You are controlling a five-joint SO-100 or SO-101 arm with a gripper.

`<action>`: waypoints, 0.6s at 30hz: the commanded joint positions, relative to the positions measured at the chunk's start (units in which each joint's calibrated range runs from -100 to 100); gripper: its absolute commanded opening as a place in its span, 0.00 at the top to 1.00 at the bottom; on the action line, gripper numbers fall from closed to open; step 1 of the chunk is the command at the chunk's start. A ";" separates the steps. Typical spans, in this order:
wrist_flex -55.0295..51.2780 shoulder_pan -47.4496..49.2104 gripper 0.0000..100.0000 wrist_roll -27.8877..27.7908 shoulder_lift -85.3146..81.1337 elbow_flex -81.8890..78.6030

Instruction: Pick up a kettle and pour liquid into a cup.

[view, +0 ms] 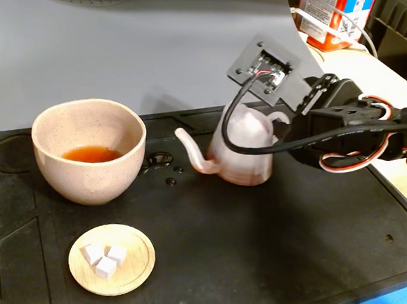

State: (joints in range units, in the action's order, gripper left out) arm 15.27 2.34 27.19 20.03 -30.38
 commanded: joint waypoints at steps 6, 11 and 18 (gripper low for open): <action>0.33 1.19 0.77 0.29 -1.69 0.52; 0.33 0.51 0.77 0.34 -7.58 -6.46; 0.33 1.12 0.77 0.34 -9.54 -8.73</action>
State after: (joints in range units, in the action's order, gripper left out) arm 15.27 3.10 27.40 13.61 -38.95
